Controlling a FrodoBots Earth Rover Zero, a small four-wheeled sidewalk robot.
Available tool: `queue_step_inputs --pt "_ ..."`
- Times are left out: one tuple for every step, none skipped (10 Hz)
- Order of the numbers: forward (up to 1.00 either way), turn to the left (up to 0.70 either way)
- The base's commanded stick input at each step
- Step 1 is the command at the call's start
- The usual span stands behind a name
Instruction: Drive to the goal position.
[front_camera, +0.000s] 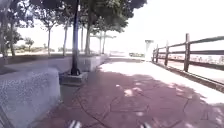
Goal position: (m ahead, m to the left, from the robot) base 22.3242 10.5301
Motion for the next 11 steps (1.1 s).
queue_step_inputs --pt "0.7 0.0" --pt "0.7 0.0" --pt "0.7 0.0" --pt "0.7 0.0" --pt "0.7 0.0" --pt "0.7 0.0" --pt "0.7 0.0" --pt "0.7 -0.03" --pt "0.7 -0.35" --pt "0.7 -0.35" --pt "0.7 -0.35"
